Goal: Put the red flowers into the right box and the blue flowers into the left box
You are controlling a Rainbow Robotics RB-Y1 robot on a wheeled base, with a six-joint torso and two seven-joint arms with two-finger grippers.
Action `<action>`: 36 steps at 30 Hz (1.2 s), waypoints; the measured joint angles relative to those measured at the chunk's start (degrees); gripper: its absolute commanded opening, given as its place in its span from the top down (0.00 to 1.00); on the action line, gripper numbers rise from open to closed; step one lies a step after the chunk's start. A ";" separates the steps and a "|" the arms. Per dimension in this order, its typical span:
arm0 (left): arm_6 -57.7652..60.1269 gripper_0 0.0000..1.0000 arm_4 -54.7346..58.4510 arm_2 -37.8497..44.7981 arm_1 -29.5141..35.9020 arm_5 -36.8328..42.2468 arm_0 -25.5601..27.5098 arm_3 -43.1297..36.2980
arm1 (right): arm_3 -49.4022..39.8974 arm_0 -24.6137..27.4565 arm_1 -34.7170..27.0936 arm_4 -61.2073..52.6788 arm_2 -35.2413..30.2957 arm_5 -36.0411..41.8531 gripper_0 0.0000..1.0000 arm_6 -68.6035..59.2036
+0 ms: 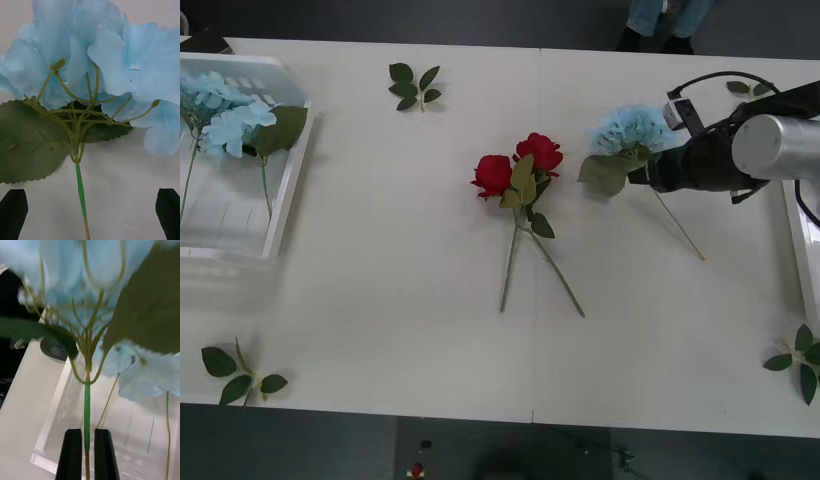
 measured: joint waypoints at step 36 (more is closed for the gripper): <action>-1.33 0.11 4.60 -41.55 -19.02 -5.76 -14.64 0.95 | 13.28 -5.85 7.37 -3.66 5.91 -7.58 1.00 0.08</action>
